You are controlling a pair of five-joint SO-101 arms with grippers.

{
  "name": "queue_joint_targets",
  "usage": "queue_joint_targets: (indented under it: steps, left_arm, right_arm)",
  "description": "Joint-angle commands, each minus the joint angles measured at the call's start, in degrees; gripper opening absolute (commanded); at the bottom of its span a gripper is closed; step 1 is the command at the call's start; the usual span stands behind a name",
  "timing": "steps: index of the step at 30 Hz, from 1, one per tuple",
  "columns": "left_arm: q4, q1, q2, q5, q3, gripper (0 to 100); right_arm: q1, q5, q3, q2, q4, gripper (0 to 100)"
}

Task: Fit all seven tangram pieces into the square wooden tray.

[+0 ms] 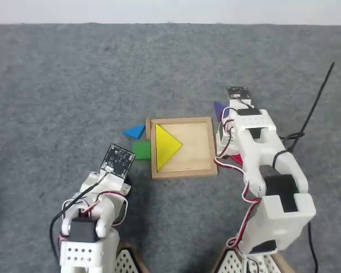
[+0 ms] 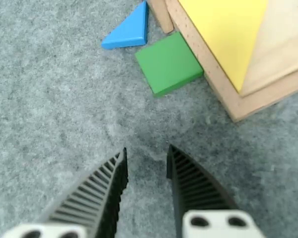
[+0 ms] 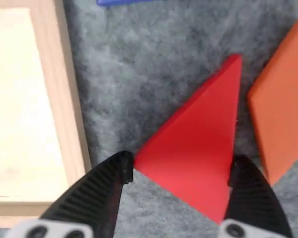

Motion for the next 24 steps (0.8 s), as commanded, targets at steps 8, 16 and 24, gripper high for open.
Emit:
queue_joint_targets:
  steps: [8,16,24]
  left_arm:
    - [0.4,-0.4,-0.9,0.1,-0.7,14]
    - [0.4,-0.4,-0.9,0.1,-0.7,14]
    - [0.4,-0.4,-0.9,0.1,-0.7,14]
  right_arm:
    - [0.1,-0.5,-2.1,0.3,-1.3,24.1]
    - [0.4,0.4,-2.2,-6.3,-0.2,24.1]
    - [-0.2,7.4,-2.6,-14.5,3.1,24.0]
